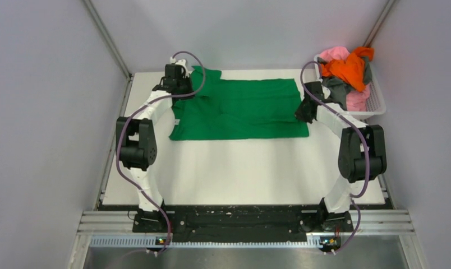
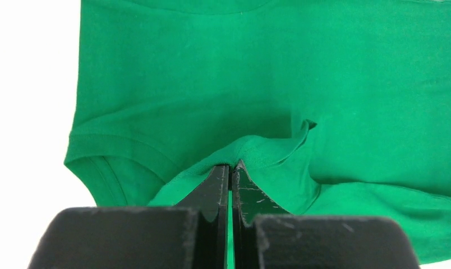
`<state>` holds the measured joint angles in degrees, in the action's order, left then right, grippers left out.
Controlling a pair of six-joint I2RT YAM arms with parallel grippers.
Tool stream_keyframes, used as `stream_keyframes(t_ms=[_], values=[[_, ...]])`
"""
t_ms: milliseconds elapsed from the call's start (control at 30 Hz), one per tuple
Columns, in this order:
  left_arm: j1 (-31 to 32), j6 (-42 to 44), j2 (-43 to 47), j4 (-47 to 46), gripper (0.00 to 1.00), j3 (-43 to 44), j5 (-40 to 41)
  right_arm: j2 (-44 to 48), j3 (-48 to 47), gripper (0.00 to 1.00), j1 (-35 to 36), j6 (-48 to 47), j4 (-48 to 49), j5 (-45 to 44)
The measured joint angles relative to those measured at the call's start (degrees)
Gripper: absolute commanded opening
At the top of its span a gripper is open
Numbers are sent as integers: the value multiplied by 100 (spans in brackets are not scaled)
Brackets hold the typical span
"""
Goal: Fold and stack the t-shirts
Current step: Fold the flattened tshirt in 1/3 of the way
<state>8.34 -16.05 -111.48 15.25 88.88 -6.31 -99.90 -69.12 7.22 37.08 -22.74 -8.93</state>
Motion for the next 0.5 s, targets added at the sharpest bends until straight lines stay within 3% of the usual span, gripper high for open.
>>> stream_keyframes(t_ms=[133,300,333,367,433,500], values=[[-68,175,-179,-22,4,149,15,-17,-2,18,-55,17,2,-37],[-146,179,-348,24,71,376,275,-146,-83,58,-105,138,26,-149],[-153,133,-402,59,90,474,319,-195,-127,64,-125,149,9,-190],[-157,116,-452,125,98,595,372,-238,-170,67,-142,175,9,-212],[-162,-15,-608,291,99,951,516,-334,-284,83,-181,146,0,-223],[-164,-90,-682,385,99,1191,603,-374,-365,86,-212,70,9,-168]])
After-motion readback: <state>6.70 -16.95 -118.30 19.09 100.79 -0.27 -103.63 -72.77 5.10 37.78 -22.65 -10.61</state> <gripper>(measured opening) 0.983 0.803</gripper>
